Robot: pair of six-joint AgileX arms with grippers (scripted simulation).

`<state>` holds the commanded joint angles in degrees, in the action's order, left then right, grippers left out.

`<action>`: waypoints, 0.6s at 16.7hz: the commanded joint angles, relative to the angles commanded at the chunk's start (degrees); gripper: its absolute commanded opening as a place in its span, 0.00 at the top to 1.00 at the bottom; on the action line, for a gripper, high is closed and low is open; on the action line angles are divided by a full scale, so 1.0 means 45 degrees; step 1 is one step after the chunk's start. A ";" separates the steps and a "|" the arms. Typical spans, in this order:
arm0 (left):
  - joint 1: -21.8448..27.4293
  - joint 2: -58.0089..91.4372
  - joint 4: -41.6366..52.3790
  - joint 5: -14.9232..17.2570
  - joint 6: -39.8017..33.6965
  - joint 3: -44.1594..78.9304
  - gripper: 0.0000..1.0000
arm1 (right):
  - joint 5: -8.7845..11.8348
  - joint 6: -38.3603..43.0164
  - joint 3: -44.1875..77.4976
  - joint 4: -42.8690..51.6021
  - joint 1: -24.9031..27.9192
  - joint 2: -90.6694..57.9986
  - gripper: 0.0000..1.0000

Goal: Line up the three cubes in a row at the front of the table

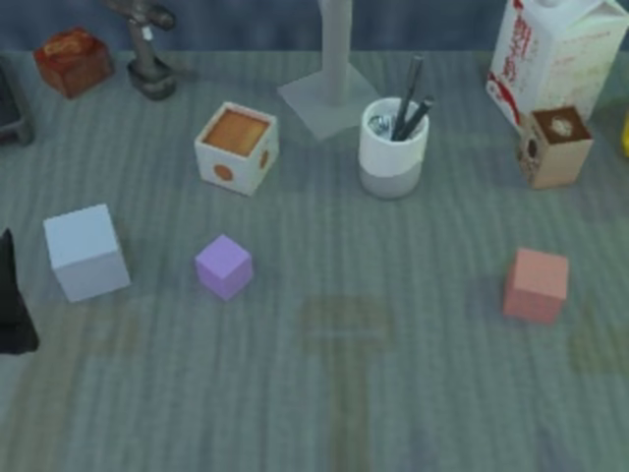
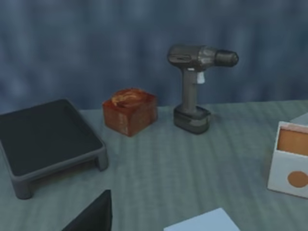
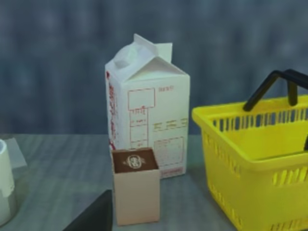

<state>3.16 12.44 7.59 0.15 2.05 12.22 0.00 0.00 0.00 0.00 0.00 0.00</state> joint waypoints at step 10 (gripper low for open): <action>0.2428 1.3544 0.6719 -0.0005 0.1692 0.9903 0.00 | 0.0000 0.0000 0.0000 0.0000 0.0000 0.0000 0.00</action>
<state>14.09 73.39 37.82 0.13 9.67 56.78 0.00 0.00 0.00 0.00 0.00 0.00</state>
